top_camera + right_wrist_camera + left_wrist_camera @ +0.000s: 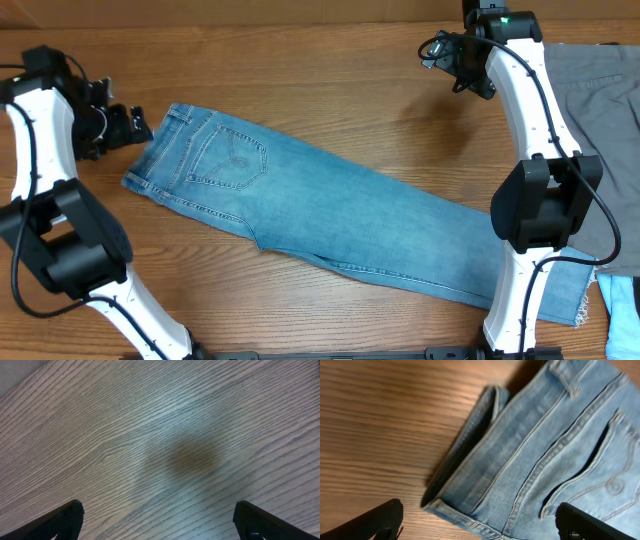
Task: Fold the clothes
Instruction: 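Reach the left gripper to the jeans waistband and grasp it, then pull the jeans leftward with the left gripper to straighten them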
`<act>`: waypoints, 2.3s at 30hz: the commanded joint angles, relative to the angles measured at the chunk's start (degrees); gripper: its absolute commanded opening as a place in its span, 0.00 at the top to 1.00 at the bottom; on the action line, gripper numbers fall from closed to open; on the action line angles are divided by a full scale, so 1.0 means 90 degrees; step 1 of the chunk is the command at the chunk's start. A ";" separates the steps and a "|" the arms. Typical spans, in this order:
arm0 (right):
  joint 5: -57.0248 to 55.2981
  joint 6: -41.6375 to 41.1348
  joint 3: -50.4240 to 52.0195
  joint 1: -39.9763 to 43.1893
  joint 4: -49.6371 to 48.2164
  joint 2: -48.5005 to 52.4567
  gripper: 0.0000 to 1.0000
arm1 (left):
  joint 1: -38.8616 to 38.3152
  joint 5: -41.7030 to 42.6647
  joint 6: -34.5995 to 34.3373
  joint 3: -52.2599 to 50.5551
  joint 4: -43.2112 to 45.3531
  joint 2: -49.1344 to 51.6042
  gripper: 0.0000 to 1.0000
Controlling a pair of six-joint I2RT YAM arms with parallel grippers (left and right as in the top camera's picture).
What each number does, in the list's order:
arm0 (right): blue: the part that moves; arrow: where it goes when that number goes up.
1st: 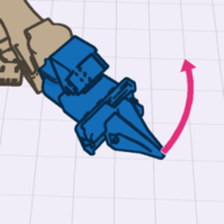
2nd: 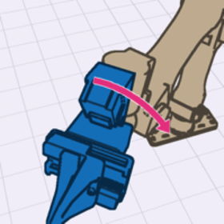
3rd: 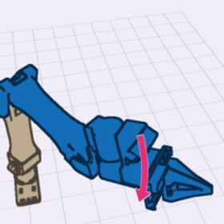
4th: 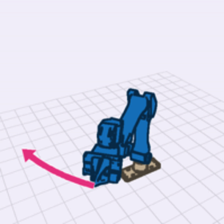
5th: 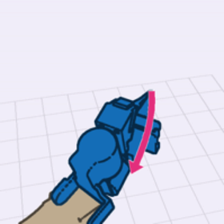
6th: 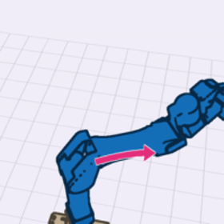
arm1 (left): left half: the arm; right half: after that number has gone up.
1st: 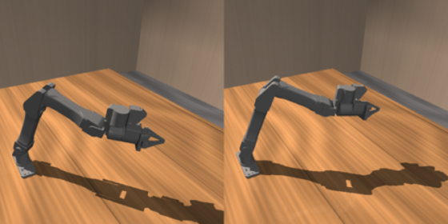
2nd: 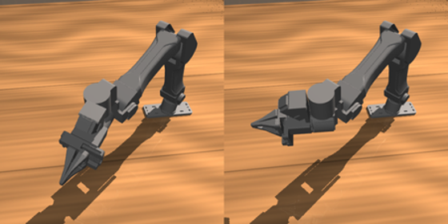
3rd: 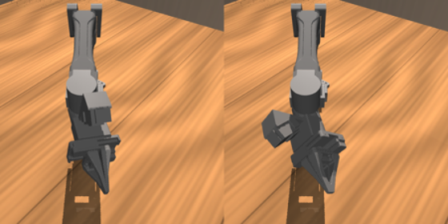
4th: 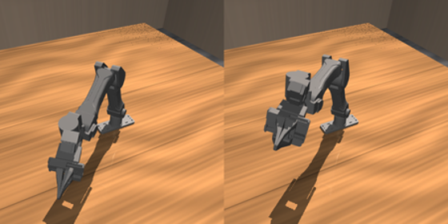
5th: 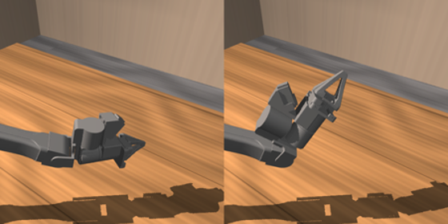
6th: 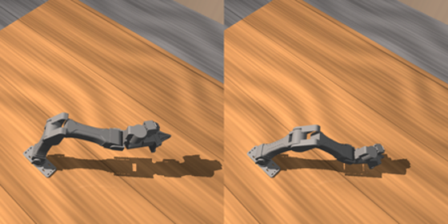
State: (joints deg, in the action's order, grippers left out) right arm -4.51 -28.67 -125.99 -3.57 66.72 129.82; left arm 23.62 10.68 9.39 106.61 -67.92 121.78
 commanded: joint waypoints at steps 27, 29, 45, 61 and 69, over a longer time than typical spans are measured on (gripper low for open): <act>-0.0041 0.0017 -0.0163 -0.0017 -0.0022 -0.0267 0.00 | -0.0044 -0.0211 0.0364 0.0136 -0.0056 0.1355 0.96; -0.0041 0.0017 -0.0163 -0.0017 -0.0022 -0.0267 0.00 | -0.0027 -0.0284 0.0282 0.0136 0.0114 0.1355 0.96; -0.0041 0.0017 -0.0163 -0.0017 -0.0022 -0.0267 0.00 | 0.2305 -0.2186 -0.2096 0.0138 0.0809 0.1355 0.96; -0.0041 0.0017 -0.0163 -0.0017 -0.0022 -0.0267 0.00 | 0.2276 -0.1824 -0.0741 0.0539 0.1054 0.1355 0.65; -0.0041 0.0017 -0.0163 -0.0017 -0.0022 -0.0267 0.00 | 0.1651 -0.1848 -0.0697 0.1549 0.0532 0.1353 0.24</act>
State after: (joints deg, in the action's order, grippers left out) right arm -4.47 -28.64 -125.99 -3.55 66.70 129.82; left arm 40.49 -6.39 2.17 115.35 -61.34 133.29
